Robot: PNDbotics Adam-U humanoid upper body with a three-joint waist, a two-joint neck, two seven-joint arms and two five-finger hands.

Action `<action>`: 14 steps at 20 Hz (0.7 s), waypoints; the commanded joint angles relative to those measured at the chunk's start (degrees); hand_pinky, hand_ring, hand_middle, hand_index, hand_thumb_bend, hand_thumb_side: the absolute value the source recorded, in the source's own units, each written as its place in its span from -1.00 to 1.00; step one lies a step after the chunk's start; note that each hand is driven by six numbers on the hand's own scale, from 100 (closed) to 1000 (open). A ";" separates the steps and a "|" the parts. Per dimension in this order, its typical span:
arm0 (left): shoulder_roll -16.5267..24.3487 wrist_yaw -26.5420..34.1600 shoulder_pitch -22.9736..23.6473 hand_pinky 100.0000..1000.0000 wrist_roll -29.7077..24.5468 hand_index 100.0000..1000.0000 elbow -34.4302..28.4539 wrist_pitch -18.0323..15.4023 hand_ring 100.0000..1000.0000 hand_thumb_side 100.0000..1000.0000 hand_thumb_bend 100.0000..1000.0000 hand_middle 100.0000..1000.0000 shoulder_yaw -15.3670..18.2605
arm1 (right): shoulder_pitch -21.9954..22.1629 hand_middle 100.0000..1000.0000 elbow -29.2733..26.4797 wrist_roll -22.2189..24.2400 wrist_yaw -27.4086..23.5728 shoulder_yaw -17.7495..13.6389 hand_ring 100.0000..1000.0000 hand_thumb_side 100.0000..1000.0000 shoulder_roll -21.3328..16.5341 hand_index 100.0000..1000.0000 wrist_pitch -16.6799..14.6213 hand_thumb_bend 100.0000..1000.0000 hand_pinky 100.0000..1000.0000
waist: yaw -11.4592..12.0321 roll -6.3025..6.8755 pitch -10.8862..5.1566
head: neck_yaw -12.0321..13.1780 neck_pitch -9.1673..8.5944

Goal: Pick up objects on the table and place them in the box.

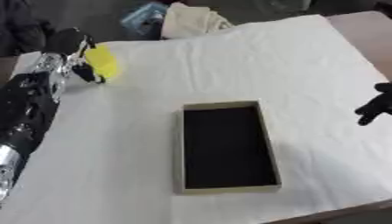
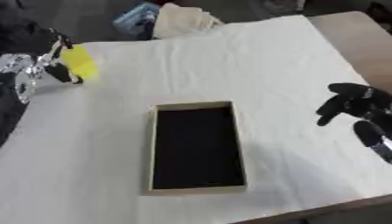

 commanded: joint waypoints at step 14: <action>0.83 10.75 -0.68 0.20 -9.44 -0.04 -13.84 -7.45 -0.40 -0.85 0.44 -0.68 -8.61 | -0.06 0.29 0.13 3.93 -0.33 -0.51 0.20 0.15 -1.28 0.87 -3.68 -1.00 0.51 | 0.99 -0.53 -2.81 | -0.98 1.15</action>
